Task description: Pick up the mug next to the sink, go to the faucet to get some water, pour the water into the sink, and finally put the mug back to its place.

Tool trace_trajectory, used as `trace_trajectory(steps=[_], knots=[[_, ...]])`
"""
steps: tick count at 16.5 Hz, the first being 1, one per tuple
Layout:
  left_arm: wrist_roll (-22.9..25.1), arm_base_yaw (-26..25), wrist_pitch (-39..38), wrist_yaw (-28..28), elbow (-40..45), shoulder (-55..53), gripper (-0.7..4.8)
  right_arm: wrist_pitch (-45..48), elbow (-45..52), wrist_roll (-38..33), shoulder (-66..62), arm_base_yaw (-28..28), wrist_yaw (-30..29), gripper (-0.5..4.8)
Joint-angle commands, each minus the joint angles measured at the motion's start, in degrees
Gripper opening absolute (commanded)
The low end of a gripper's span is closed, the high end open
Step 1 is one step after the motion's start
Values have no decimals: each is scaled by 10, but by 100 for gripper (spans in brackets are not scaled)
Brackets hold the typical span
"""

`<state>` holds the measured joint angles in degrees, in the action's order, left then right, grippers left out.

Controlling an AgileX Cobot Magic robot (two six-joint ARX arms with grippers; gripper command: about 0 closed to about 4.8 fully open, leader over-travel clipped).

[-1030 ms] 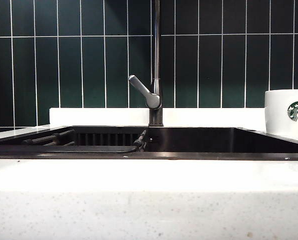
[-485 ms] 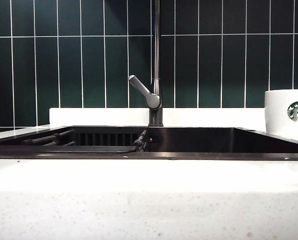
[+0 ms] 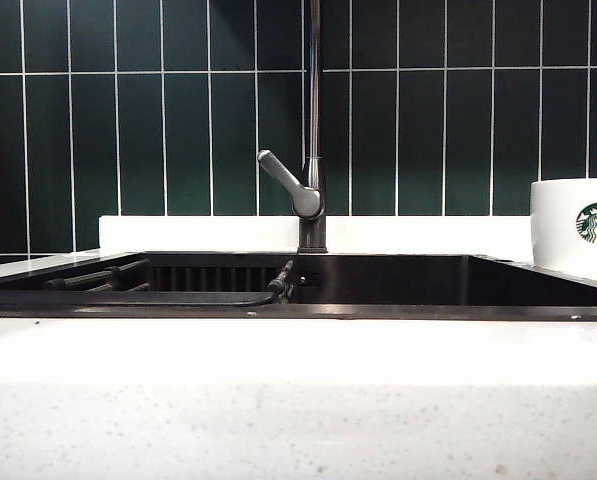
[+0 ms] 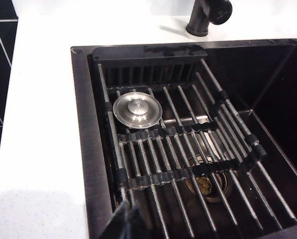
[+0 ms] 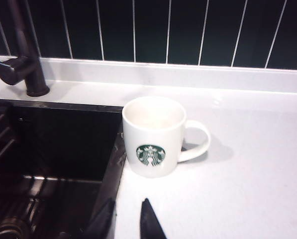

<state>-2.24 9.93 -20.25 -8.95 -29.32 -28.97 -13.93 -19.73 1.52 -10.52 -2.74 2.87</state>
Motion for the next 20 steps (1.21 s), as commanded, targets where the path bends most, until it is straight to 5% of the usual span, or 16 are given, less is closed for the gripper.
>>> trace_trajectory(steps=[1,3,9,20], knots=[[4,1,7,1,0,1,-6,-58,0,0,44,0,0,28],[42,1,38,2,23,5,-6,-53,10,0,63,0,-1,-2],[37,1,163,2,123,39,-6,-51,16,-24,66,0,0,-2],[29,1,155,1,141,100,-6,67,151,-28,109,0,-1,-2]])
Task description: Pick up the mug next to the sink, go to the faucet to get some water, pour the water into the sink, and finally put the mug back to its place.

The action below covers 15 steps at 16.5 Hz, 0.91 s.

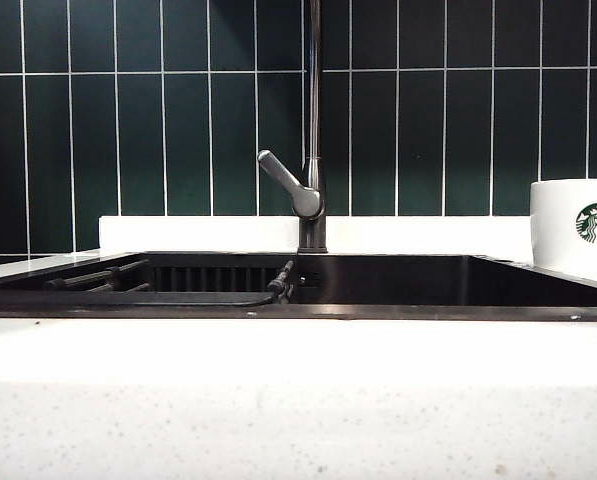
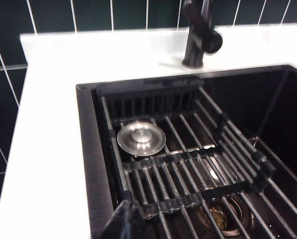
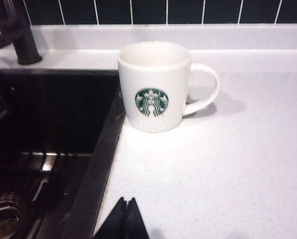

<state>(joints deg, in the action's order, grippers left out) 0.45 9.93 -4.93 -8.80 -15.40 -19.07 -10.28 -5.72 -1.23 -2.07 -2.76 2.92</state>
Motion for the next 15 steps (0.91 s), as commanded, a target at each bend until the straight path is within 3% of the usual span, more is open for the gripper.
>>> trace_trajectory(steps=[1,9,15], knots=[[2,1,-1,0,2,2,-6,36,16,0,22,0,-3,-2],[-22,1,36,14,40,5,-6,46,27,2,22,0,-5,-2],[-45,1,59,81,74,42,-6,45,27,2,22,0,-16,-2]])
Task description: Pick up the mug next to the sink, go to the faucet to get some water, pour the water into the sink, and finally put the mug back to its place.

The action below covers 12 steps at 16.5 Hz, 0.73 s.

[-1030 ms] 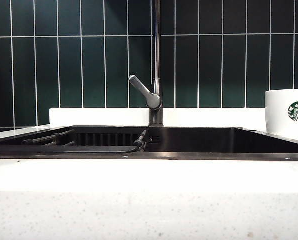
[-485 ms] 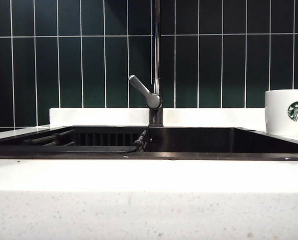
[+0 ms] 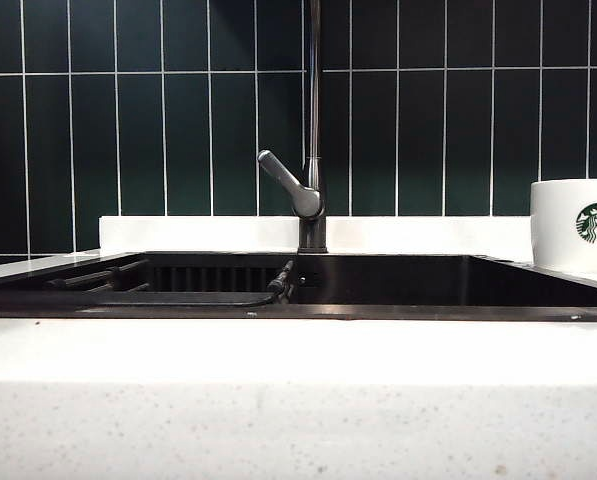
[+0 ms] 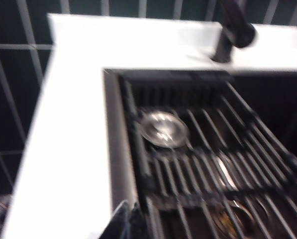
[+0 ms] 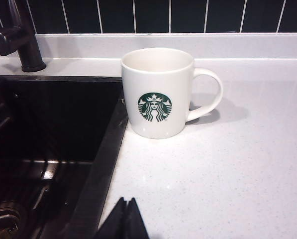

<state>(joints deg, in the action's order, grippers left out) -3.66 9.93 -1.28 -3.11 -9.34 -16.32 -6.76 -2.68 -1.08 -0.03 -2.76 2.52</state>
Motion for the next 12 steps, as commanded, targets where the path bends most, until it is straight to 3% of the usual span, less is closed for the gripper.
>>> trace_trajectory(steps=[1,7,12], knots=[[-10,1,22,24,17,18,-6,10,-3,0,2,0,-12,-2],[-13,1,53,25,63,40,-6,10,-3,0,2,0,-12,-2],[-13,1,44,33,89,144,-6,11,-3,1,2,0,-12,-2]])
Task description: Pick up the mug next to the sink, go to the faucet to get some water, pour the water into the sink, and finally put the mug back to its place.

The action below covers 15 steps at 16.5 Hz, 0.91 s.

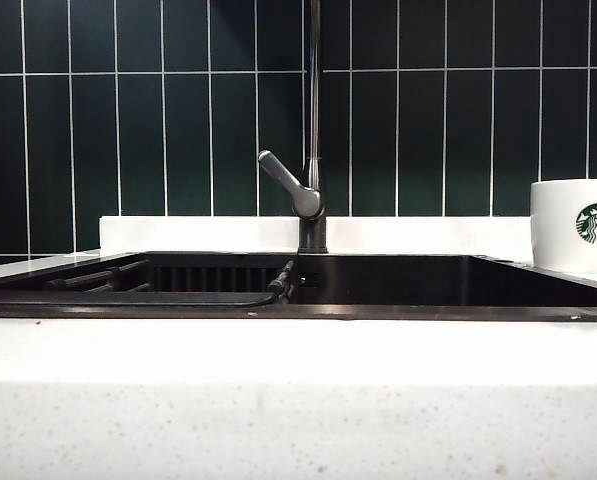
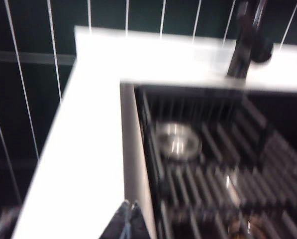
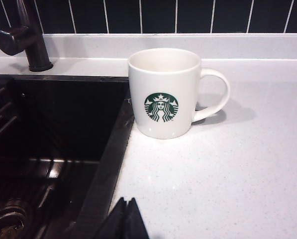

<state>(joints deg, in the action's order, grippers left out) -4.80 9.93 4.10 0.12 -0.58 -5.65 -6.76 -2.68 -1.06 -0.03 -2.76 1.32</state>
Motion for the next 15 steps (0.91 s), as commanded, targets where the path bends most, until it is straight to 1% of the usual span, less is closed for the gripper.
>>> trace_trajectory(steps=[1,3,6,7,9,10,11,13,15], knots=[[-2,1,-22,1,2,52,-6,10,-3,3,2,0,0,-2],[-1,2,-36,-3,2,53,-6,10,-3,4,2,0,0,-2],[5,2,-35,0,2,53,-6,11,-3,6,2,0,0,-2],[7,2,-34,9,2,53,-6,11,-3,12,2,0,0,-2],[18,1,-33,46,2,53,-6,16,-3,29,2,0,3,-2],[25,1,-24,72,2,53,-6,26,-3,31,2,0,18,-2],[29,1,-5,76,2,53,-6,34,-3,38,2,0,32,-2],[29,1,20,76,2,53,-6,41,-3,40,2,0,35,-2],[33,0,17,75,2,53,-6,40,-3,41,2,0,37,-2]])
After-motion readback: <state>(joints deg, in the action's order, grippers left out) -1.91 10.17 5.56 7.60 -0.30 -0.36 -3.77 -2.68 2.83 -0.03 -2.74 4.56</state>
